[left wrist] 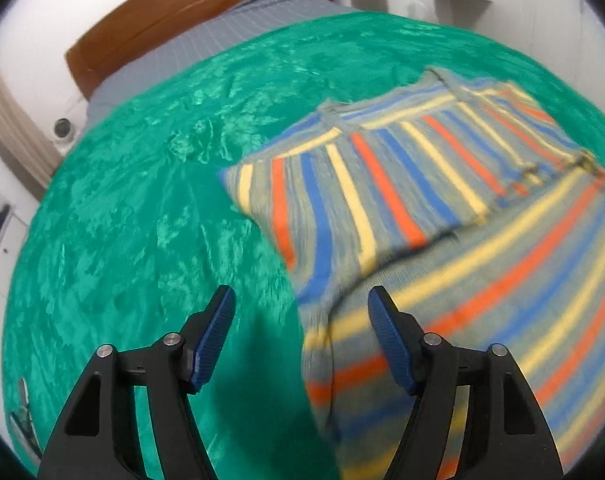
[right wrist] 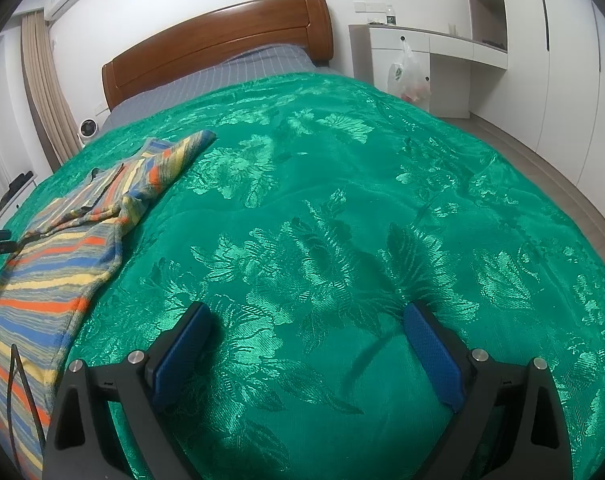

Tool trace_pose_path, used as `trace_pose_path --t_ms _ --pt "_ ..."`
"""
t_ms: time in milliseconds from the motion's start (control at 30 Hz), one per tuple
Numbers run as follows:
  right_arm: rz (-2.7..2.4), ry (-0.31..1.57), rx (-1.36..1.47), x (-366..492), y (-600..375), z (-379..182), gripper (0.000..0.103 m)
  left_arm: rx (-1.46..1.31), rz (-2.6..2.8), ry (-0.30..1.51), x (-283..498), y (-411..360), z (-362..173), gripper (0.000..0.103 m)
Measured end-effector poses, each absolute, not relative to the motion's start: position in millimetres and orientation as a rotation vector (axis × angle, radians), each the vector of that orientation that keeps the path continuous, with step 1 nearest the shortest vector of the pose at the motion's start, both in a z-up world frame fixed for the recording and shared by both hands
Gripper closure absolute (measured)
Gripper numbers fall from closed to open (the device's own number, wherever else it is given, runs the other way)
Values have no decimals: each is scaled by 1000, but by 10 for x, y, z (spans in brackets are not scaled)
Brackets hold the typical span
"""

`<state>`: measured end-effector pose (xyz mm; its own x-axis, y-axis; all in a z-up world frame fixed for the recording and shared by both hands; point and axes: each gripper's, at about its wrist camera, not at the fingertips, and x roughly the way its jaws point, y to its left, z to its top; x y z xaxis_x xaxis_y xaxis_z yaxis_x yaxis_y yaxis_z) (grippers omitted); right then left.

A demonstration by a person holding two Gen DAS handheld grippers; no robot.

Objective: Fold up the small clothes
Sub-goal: 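Open the left gripper and withdraw from the folded sleeve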

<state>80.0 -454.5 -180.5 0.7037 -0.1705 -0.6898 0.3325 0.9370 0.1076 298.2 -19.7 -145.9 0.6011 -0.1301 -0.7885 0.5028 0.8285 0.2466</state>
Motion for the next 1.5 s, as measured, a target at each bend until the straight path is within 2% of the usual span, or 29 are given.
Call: trace_pose_path --t_ms 33,67,267,333,400,467,500,700,833,967,1000,1067,1300,1433,1500 --pt "-282 740 232 800 -4545 -1805 7 469 -363 849 3020 -202 -1502 77" --pt "-282 740 232 800 -4546 -1805 7 441 -350 867 3060 -159 -1557 96" --pt "-281 739 233 802 -4548 -1806 7 299 -297 855 2911 191 -1716 97" --pt "-282 740 232 802 -4547 -1807 7 294 -306 864 2893 180 -1705 93" --pt "-282 740 233 802 -4548 -1806 7 288 -325 884 2884 185 -1671 81" --pt "-282 739 233 802 -4548 -1807 7 247 -349 892 2853 269 -1596 43" --pt "-282 739 233 804 -4545 -1808 7 208 -371 883 2838 343 -1540 38" --pt "-282 740 233 802 -4546 -1806 6 -19 -372 849 3100 539 -1216 32" --pt "-284 741 231 810 -4543 -1810 6 65 -345 902 3313 213 -1333 32" --pt "-282 740 232 809 -4547 -1814 6 276 -317 954 3173 41 -1719 32" --pt "-283 741 232 810 -4547 -1812 6 271 -319 931 3125 103 -1740 32" --pt "-281 740 233 813 -4548 -1817 6 193 -304 934 3113 290 -1740 24" --pt "-284 743 230 814 -4543 -1816 6 160 -269 931 2820 531 -1593 23" --pt "-285 744 228 816 -4548 -1820 6 146 -217 894 2402 731 -1454 7" --pt "-286 745 226 816 -4548 -1819 6 141 -183 885 2188 826 -1421 7"
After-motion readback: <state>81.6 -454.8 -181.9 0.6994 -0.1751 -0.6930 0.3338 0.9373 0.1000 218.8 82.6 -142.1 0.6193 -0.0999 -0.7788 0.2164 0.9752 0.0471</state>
